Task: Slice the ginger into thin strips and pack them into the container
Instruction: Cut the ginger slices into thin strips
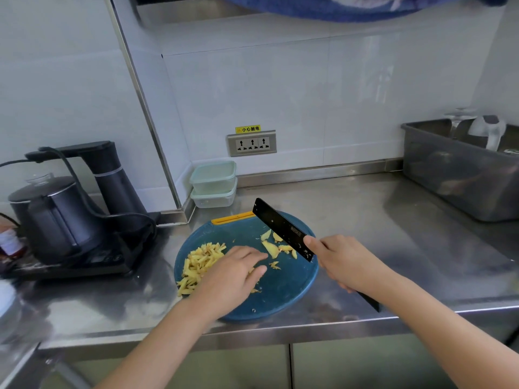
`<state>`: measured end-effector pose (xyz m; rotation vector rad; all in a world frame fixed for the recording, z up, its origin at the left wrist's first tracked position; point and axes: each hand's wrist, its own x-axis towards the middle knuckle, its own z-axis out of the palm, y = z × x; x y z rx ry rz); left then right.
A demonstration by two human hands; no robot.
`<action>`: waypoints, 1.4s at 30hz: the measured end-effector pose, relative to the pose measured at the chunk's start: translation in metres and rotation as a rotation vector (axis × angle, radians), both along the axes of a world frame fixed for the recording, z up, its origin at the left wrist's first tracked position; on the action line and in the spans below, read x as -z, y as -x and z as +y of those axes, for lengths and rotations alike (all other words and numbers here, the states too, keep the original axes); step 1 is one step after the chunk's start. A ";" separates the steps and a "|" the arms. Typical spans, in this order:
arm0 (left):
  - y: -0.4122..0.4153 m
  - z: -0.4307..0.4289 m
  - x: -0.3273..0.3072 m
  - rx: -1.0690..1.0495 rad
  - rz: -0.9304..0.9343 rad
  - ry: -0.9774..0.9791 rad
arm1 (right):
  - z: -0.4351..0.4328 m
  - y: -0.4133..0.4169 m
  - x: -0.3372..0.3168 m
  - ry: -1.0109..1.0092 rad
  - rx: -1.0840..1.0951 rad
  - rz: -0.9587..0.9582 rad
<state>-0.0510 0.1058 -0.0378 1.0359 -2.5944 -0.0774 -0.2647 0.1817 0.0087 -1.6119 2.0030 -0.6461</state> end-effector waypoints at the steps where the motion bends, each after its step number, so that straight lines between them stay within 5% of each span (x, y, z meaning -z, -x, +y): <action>1: 0.004 0.001 0.000 0.027 -0.021 -0.006 | 0.000 -0.001 0.000 0.006 -0.007 0.002; 6: 0.024 0.003 0.010 0.066 -0.190 -0.061 | 0.004 -0.001 -0.002 0.002 -0.013 -0.006; 10: 0.011 0.003 0.003 0.038 -0.100 -0.024 | 0.010 0.005 0.000 0.042 -0.013 0.054; 18: -0.016 0.019 -0.018 -0.254 0.221 0.122 | 0.011 -0.010 0.002 0.128 -0.177 0.662; 23: -0.012 0.042 -0.029 -0.108 -0.068 -0.001 | 0.008 -0.022 -0.002 0.220 -0.344 0.858; 28: -0.004 0.047 -0.028 -0.054 -0.172 0.007 | 0.007 -0.031 -0.004 0.323 -0.414 0.845; 34: -0.027 0.021 -0.021 -0.291 -0.240 -0.120 | 0.007 -0.011 -0.009 0.262 -0.269 0.835; 42: -0.003 -0.012 -0.028 -0.393 0.112 -0.173 | -0.018 0.044 0.015 0.164 0.153 0.412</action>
